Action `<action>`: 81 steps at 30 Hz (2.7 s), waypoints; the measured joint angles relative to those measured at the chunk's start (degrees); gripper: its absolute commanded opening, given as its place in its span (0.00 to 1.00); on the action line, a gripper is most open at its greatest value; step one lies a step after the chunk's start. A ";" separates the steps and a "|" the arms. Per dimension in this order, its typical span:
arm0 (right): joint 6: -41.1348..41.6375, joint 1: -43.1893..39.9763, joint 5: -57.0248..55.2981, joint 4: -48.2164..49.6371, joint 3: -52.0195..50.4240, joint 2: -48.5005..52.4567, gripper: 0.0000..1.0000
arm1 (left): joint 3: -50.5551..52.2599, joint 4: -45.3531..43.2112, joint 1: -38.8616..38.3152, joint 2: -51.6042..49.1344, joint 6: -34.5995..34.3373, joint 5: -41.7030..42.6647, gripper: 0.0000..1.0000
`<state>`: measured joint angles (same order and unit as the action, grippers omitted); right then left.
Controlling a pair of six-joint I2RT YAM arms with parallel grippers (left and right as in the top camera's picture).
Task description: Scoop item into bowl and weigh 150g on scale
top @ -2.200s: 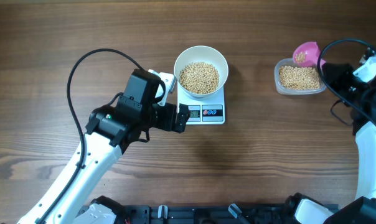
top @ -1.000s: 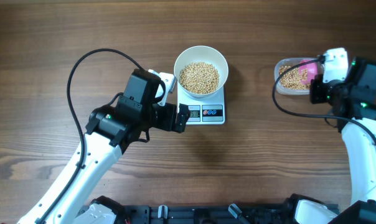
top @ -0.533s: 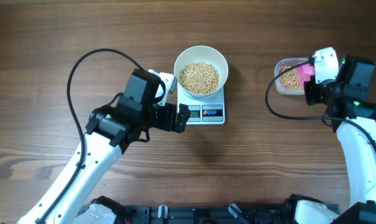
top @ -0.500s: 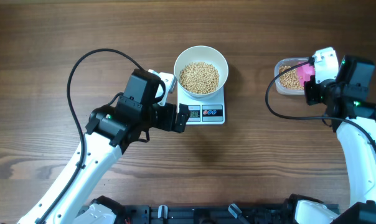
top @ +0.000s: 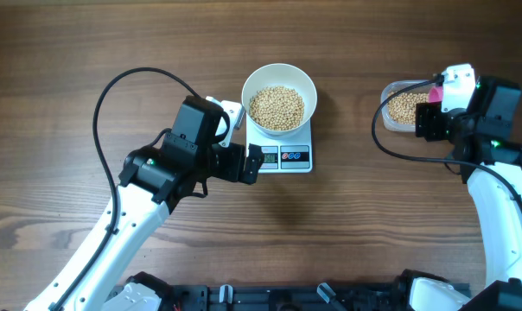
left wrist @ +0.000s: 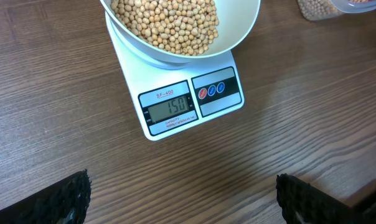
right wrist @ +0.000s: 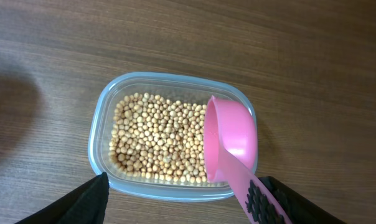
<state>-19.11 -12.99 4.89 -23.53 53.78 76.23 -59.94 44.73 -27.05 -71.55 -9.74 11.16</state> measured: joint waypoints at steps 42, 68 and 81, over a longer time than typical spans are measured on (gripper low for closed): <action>10.43 0.00 5.66 -0.83 -0.02 1.07 1.00 | 0.00 0.02 0.00 0.00 0.00 0.00 1.00; 26.69 0.00 11.34 -29.00 0.00 -28.96 1.00 | 0.00 0.04 0.00 0.00 0.00 0.00 1.00; 41.88 0.00 8.52 -35.36 0.00 -32.06 1.00 | 0.00 0.00 0.00 0.00 0.00 0.02 1.00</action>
<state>22.76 -12.99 13.41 -58.89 53.78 44.16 -59.94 44.73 -27.05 -71.55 -9.74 11.18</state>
